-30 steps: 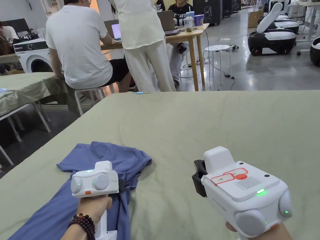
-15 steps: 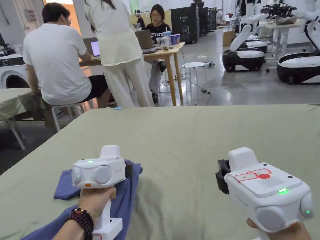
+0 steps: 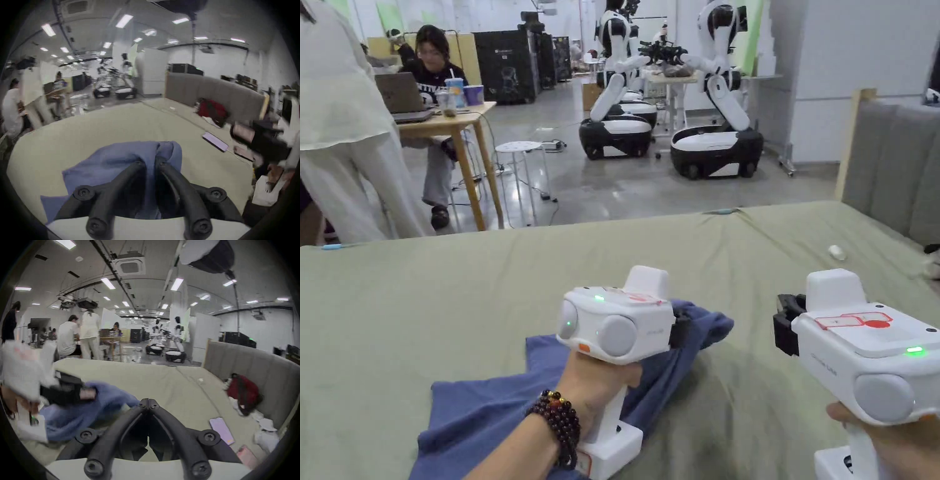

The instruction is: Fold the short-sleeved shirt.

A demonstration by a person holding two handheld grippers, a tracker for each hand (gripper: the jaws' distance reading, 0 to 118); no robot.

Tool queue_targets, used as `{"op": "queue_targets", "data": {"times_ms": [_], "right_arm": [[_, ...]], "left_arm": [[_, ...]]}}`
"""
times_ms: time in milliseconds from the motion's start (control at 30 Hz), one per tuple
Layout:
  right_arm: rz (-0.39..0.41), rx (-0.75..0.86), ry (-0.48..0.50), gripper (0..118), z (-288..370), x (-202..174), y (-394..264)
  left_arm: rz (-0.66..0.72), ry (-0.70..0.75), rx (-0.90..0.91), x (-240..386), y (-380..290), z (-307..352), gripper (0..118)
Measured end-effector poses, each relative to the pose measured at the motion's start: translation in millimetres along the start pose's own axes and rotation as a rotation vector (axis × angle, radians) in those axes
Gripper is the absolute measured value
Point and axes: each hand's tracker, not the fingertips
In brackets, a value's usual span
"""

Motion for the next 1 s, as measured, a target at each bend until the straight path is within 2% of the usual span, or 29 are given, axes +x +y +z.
{"op": "queue_targets", "data": {"times_ms": [67,200,267,367,400,433,467,500,533,567,667,700,767,800,833,867,1000], "right_arm": [[-0.008,-0.005,-0.037,0,8.8,23.4,-5.1],[-0.014,-0.03,-0.082,0,20.5,57.2,-21.0],[-0.018,-0.05,-0.093,0,20.7,64.7,-28.6],[-0.022,-0.074,-0.09,0,15.9,63.2,-37.4],[-0.023,-0.079,-0.086,0,15.3,61.0,-39.2],[-0.024,-0.085,-0.081,0,9.0,61.2,-42.2],[-0.023,-0.087,-0.078,0,8.3,57.9,-43.1],[-0.024,-0.09,-0.071,0,7.8,53.6,-43.4],[-0.024,-0.094,-0.063,0,7.4,49.4,-43.7],[-0.025,-0.098,-0.058,0,7.0,43.4,-39.7],[-0.016,-0.104,-0.033,0,6.9,27.8,-38.4],[-0.012,-0.104,-0.027,0,-1.9,25.2,-36.9],[-0.015,-0.097,-0.009,0,-1.8,13.6,-33.3],[-0.02,-0.09,0.005,0,-2.1,6.9,-31.1],[-0.024,-0.086,0.013,0,-3.4,-1.5,-27.5],[-0.029,-0.082,0.021,0,-4.7,-8.7,-25.0],[-0.022,-0.063,0.093,0,-13.4,-42.7,-16.1]], "left_arm": [[-0.027,-0.058,-0.068,34.7,-19.3,-35.6,8],[-0.102,-0.048,-0.236,75.1,-69.2,-84.8,8],[-0.127,-0.032,-0.237,78.6,-85.2,-93.5,8],[-0.054,-0.035,-0.203,71.0,-84.6,-88.2,9],[-0.035,-0.039,-0.203,68.5,-82.0,-86.7,18],[-0.029,-0.041,-0.201,66.9,-79.5,-84.4,32],[-0.033,-0.039,-0.203,65.9,-76.9,-82.3,58],[-0.041,-0.035,-0.201,62.7,-71.4,-78.8,92],[-0.061,-0.023,-0.189,60.9,-68.9,-73.2,113],[-0.082,0.003,-0.16,58.2,-66.5,-66.3,118],[-0.067,0.04,-0.052,38.8,-53.4,-35.8,110],[-0.038,0.041,-0.061,27.3,-49.5,-23.7,102],[0.03,0.084,-0.029,3.3,-45.7,1.2,66],[0.051,0.109,-0.008,-10.3,-46.0,15.1,30],[0.068,0.144,0.006,-24.3,-48.0,28.3,8],[0.081,0.174,-0.001,-35.8,-50.8,38.3,0],[0.126,0.283,-0.016,-86.1,-68.7,83.7,0]]}}
